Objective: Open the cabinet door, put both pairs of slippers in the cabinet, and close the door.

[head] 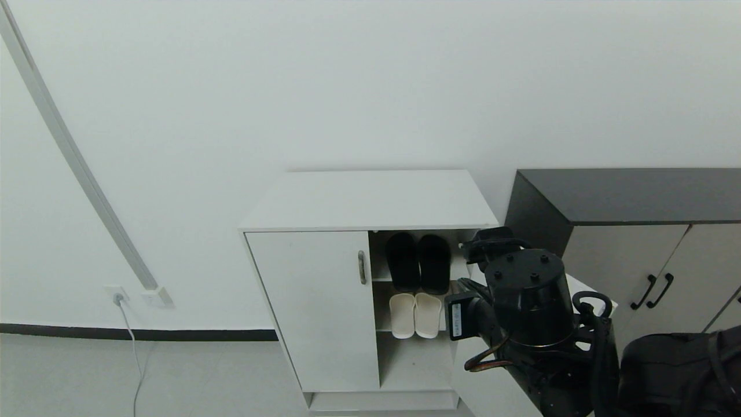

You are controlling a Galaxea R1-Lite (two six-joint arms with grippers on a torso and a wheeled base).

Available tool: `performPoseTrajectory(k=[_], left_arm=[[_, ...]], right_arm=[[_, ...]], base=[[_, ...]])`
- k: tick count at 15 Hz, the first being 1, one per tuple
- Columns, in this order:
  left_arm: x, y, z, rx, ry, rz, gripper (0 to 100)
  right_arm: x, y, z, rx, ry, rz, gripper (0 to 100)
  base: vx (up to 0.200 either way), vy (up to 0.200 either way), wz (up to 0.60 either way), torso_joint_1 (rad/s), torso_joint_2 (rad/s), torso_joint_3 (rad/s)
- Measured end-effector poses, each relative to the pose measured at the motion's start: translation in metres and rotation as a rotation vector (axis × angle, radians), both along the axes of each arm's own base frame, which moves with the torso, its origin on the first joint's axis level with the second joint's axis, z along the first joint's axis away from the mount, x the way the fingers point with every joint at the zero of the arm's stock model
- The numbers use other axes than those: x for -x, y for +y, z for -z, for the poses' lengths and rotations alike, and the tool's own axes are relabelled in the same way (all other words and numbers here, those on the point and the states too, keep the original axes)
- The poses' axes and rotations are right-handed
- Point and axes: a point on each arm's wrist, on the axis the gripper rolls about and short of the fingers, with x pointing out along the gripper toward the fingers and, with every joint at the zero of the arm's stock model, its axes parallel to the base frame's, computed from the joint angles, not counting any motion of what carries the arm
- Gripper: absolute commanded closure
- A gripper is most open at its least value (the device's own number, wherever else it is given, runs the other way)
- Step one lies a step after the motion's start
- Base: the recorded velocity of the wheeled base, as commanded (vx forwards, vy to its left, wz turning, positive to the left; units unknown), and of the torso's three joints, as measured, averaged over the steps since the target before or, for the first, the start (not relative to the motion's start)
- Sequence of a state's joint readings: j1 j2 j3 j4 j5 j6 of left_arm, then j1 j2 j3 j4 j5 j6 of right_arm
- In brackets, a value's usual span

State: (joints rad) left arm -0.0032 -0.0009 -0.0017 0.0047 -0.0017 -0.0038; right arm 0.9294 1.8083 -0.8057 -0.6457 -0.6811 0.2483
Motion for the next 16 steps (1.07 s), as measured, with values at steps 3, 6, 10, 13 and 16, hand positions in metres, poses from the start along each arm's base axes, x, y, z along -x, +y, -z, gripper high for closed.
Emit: performPoseTrajectory(k=[3, 6, 10, 13, 16], left_arm=[[0.0, 0.0, -0.0001, 0.0, -0.001, 0.0, 100], [0.0, 0.0, -0.0001, 0.0, 0.0, 0.0, 100], [0.0, 0.0, 0.0001, 0.0, 0.0, 0.0, 100], [0.0, -0.0001, 0.0001, -0.033, 0.0, 0.005, 100], [0.0, -0.0001, 0.0001, -0.019, 0.0, 0.005, 100]], right_arm=[[0.0, 0.0, 0.0004, 0.001, 0.001, 0.0, 100], [0.0, -0.0002, 0.0017, 0.005, 0.004, -0.001, 100], [-0.0006, 0.0005, 0.0038, 0.01, 0.008, -0.001, 100], [-0.0036, -0.0006, 0.006, 0.012, 0.015, 0.0, 100], [-0.0081, -0.0034, 0.009, 0.003, 0.022, -0.014, 100]], base=[[0.0, 0.0, 0.0, 0.246, -0.56, -0.31], [0.0, 0.0, 0.0, 0.186, -0.4, -0.224], [0.0, 0.0, 0.0, 0.176, -0.37, -0.203], [0.0, 0.0, 0.0, 0.172, -0.35, -0.191], [0.0, 0.0, 0.0, 0.042, -0.11, -0.055]])
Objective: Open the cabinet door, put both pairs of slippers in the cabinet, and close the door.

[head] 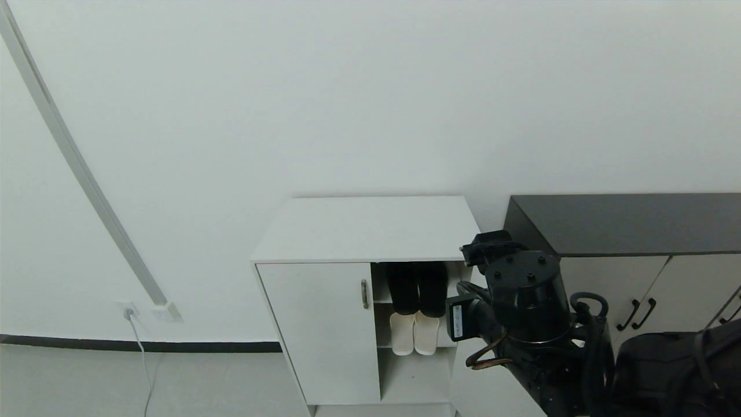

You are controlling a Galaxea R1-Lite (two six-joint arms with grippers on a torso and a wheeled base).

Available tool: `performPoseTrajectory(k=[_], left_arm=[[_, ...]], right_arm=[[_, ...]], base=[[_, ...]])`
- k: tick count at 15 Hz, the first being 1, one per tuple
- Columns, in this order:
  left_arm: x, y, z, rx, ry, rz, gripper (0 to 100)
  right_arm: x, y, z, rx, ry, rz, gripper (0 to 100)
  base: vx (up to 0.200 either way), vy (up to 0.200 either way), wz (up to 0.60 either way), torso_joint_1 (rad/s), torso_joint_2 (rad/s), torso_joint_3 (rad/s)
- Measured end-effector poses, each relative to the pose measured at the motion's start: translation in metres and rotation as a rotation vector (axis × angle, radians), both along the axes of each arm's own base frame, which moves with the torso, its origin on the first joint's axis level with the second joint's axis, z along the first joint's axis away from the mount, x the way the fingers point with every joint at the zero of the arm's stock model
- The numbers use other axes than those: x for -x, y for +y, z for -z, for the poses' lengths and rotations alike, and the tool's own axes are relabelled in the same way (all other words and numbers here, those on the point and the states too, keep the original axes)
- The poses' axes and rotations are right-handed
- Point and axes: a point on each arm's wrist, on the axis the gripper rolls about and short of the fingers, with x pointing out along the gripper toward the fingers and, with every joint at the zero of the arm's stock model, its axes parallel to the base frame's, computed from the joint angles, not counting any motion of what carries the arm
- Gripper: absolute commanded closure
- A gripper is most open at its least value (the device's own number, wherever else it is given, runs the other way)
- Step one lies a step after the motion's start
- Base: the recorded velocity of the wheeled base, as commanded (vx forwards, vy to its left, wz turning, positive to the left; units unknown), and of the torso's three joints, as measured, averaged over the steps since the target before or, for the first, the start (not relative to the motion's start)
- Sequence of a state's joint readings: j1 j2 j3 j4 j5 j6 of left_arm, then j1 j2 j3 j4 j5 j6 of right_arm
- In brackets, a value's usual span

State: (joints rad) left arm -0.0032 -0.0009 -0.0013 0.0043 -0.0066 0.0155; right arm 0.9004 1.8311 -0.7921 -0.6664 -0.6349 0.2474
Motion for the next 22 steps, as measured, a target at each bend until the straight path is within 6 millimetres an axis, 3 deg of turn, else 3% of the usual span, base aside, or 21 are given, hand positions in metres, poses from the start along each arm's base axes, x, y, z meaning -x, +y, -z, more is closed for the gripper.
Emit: performPoseTrajectory(k=[5, 11, 20, 22], left_arm=[[0.0, 0.0, 0.0, -0.001, 0.0, 0.0, 100], [0.0, 0.0, 0.0, 0.0, 0.0, 0.0, 100], [0.0, 0.0, 0.0, -0.002, 0.0, 0.001, 100], [0.0, 0.0, 0.0, -0.001, 0.0, 0.001, 100]], right_arm=[[-0.007, 0.001, 0.01, 0.03, -0.009, 0.003, 100], [-0.013, -0.004, 0.016, 0.05, 0.002, 0.018, 100], [-0.028, -0.014, 0.019, 0.037, -0.015, 0.037, 100], [-0.028, -0.013, 0.018, 0.033, -0.032, 0.033, 100]], base=[[0.0, 0.0, 0.0, 0.0, 0.0, 0.0], [0.0, 0.0, -0.6, 0.004, 0.0, 0.001], [0.0, 0.0, 0.0, 0.0, 0.0, 0.0], [-0.2, 0.0, 0.0, 0.0, 0.0, 0.005]])
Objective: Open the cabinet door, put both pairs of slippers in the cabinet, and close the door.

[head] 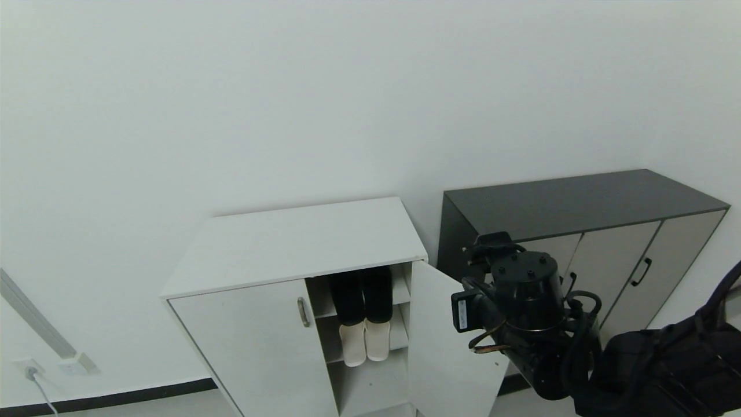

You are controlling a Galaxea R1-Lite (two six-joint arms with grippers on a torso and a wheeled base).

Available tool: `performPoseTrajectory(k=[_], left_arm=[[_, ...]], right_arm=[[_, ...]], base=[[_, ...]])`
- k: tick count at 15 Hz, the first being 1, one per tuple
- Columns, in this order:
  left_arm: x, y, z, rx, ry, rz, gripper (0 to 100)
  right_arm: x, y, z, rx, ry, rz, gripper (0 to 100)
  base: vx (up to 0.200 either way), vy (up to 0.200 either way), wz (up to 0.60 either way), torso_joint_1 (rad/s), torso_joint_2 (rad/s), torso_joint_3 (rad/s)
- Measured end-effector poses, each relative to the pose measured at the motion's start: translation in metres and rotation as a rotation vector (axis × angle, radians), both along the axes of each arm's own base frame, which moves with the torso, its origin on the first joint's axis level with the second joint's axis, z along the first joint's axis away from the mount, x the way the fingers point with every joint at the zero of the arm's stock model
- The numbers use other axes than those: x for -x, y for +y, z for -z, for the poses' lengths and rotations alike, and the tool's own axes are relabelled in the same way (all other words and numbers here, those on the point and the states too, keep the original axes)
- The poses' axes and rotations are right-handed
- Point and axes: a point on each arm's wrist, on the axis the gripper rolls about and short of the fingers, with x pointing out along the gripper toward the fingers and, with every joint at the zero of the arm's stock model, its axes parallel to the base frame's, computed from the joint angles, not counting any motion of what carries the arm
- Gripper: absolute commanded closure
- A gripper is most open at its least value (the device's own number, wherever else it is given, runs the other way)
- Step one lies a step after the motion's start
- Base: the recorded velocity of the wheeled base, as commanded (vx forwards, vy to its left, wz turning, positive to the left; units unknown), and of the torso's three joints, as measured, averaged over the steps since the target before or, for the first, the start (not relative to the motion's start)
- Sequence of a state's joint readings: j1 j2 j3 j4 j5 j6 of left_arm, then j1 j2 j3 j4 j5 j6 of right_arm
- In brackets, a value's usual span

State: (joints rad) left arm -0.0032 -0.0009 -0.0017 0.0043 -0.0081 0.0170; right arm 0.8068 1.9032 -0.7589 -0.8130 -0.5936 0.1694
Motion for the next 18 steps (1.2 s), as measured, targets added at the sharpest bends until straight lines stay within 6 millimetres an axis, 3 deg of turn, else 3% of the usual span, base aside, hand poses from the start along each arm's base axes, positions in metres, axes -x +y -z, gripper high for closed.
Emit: performPoseTrajectory(k=[7, 10, 14, 18], left_arm=[[0.0, 0.0, 0.0, 0.0, 0.0, 0.0, 100], [0.0, 0.0, 0.0, 0.0, 0.0, 0.001, 100], [0.0, 0.0, 0.0, 0.0, 0.001, 0.001, 100], [0.0, 0.0, 0.0, 0.0, 0.001, 0.001, 100]], right_arm=[[-0.006, -0.004, 0.004, 0.005, 0.005, 0.016, 100], [-0.014, -0.007, 0.004, -0.024, 0.011, -0.028, 100], [-0.057, -0.028, -0.002, -0.067, -0.018, 0.047, 100], [-0.108, -0.055, 0.006, -0.088, -0.012, 0.114, 100]], base=[[-0.2, 0.0, 0.0, -0.001, 0.0, 0.001], [0.0, 0.0, 0.0, 0.0, 0.0, 0.0], [0.0, 0.0, 0.0, 0.0, 0.0, 0.0], [0.0, 0.0, 0.0, 0.0, 0.0, 0.0]])
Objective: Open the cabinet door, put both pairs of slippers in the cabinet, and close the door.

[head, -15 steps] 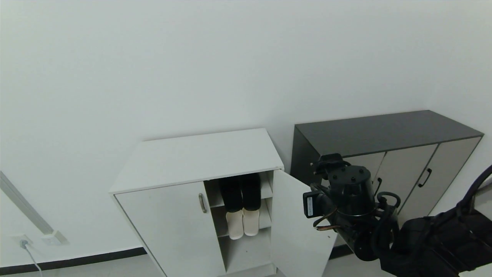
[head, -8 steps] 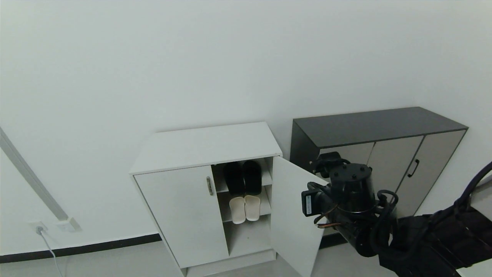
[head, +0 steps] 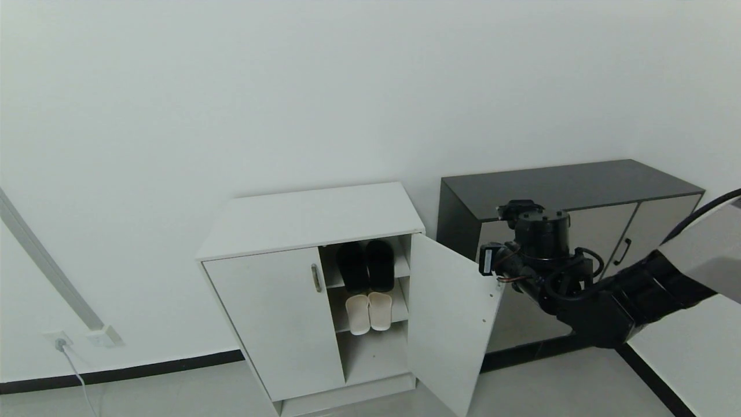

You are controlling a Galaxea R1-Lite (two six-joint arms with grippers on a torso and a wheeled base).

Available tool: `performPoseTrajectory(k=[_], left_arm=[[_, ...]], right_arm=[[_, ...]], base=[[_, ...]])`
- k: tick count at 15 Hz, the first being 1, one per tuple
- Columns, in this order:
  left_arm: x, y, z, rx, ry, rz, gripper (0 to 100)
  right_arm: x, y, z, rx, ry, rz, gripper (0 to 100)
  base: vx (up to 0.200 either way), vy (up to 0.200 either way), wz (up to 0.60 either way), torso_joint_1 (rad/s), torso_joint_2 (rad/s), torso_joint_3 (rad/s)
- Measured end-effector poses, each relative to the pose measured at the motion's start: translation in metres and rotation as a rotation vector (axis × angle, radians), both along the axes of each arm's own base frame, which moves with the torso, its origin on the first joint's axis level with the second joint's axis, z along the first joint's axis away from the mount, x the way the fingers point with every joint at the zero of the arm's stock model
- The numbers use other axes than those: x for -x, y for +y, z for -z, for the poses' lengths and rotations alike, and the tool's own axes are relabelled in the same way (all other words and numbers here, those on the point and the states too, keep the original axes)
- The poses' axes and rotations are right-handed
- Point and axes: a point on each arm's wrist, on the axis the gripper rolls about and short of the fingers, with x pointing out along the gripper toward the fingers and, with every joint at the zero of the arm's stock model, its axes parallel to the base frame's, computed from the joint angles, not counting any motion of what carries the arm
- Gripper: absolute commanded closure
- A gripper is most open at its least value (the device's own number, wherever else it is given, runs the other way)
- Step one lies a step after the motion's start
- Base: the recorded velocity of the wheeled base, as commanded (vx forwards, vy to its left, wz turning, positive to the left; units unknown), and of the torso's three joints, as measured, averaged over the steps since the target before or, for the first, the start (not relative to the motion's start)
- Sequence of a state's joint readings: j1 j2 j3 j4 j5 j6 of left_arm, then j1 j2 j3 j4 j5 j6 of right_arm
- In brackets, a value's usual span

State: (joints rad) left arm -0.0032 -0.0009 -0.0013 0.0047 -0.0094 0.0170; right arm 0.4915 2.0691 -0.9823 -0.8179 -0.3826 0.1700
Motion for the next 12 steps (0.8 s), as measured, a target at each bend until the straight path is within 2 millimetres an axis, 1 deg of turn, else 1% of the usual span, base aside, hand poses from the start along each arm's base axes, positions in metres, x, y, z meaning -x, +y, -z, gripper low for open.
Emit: performPoseTrajectory(k=[2, 5, 8, 12], left_arm=[[0.0, 0.0, 0.0, 0.0, 0.0, 0.0, 100], [0.0, 0.0, 0.0, 0.0, 0.0, 0.0, 100], [0.0, 0.0, 0.0, 0.0, -0.001, -0.001, 100], [0.0, 0.0, 0.0, 0.001, -0.001, 0.0, 100]], right_arm=[[-0.024, -0.014, 0.01, -0.008, 0.022, 0.016, 100], [-0.045, -0.025, 0.03, -0.009, 0.054, 0.028, 100], [-0.057, -0.033, 0.049, 0.0, 0.084, 0.047, 100], [-0.063, -0.037, 0.066, 0.003, 0.119, 0.035, 100]], base=[[0.0, 0.0, 0.0, 0.0, 0.0, 0.0], [0.0, 0.0, 0.0, 0.0, 0.0, 0.0], [0.0, 0.0, 0.0, 0.0, 0.0, 0.0], [0.0, 0.0, 0.0, 0.0, 0.0, 0.0]])
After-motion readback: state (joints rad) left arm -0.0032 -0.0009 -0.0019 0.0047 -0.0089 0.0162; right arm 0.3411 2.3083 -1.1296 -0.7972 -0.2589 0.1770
